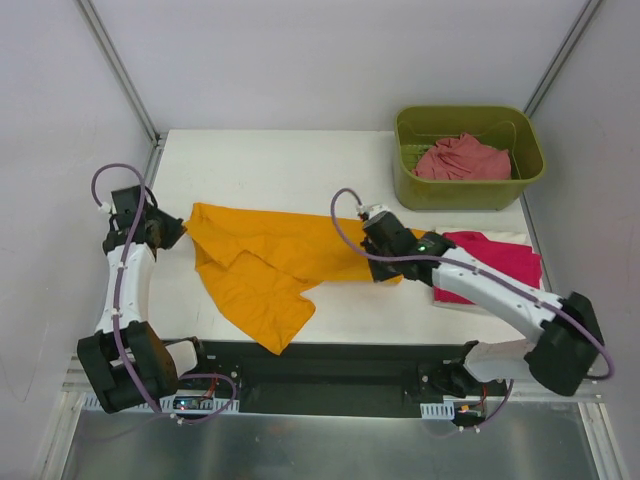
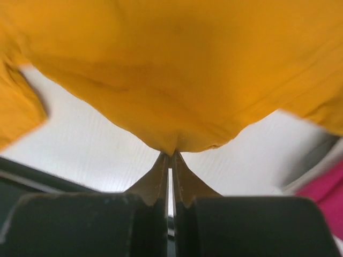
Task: Fold and stack the t-shirts
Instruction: Flatten out the tshirt
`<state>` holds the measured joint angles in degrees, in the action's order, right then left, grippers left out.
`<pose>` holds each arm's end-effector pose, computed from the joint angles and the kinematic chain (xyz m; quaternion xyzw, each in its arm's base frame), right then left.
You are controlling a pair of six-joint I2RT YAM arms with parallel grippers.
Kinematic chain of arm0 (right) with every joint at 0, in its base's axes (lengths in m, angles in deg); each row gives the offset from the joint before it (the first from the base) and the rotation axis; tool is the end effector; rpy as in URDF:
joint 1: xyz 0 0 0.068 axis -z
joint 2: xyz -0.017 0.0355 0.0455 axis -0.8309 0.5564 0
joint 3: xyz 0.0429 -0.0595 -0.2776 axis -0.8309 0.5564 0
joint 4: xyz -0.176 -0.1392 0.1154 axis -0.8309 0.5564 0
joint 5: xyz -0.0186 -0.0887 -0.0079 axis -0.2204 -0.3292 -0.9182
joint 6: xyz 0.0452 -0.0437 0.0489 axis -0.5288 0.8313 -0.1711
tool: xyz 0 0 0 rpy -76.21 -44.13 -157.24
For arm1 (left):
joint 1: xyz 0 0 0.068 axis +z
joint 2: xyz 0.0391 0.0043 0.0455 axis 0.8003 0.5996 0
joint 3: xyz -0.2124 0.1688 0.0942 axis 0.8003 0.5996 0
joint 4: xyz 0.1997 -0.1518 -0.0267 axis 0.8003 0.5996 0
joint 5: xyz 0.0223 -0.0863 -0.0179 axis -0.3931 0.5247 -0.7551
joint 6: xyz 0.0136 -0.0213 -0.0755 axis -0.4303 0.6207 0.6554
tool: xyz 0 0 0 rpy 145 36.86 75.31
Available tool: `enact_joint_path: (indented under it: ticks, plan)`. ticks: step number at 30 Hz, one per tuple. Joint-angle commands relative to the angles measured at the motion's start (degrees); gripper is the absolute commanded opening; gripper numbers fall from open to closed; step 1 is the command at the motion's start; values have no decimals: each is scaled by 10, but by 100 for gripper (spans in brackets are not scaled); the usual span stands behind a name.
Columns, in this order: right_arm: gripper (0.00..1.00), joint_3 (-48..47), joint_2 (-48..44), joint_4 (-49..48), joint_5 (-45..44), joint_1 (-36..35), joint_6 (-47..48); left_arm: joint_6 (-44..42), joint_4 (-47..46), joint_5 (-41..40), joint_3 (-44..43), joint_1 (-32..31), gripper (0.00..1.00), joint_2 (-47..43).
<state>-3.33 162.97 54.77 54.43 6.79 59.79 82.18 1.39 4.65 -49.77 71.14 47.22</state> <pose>0.1907 0.2043 0.2328 -0.3274 0.8996 0.0559 0.2836 0.2518 0.0739 0.2632 -0.4415 0.7895 -0.1412 0.4023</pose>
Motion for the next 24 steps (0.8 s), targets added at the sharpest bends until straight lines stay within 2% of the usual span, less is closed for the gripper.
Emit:
enact_joint_path:
  ticks: [1, 7, 14, 18, 19, 22, 24]
  plan:
    - [0, -48, -97, -56, -115, 47, 66, -5, -10, 42, -68, -2, 0, -38]
    - [0, -125, -151, -128, -203, 78, 179, -34, -11, 63, -169, -4, 0, -94]
    - [0, -249, -230, -159, -270, 80, 311, -79, -10, 26, -315, -3, 0, -176]
    - [0, -307, -285, -145, -221, 79, 335, -118, -10, -4, -385, -4, 0, -218]
    - [0, -348, -295, -135, -188, 78, 337, -126, -10, -14, -420, -3, 0, -220]
    - [0, -412, -304, -77, -118, 79, 333, -158, -8, -25, -495, -3, 0, -221]
    - [0, -488, -302, -13, -89, 78, 338, -179, -7, -33, -531, -3, 0, -219]
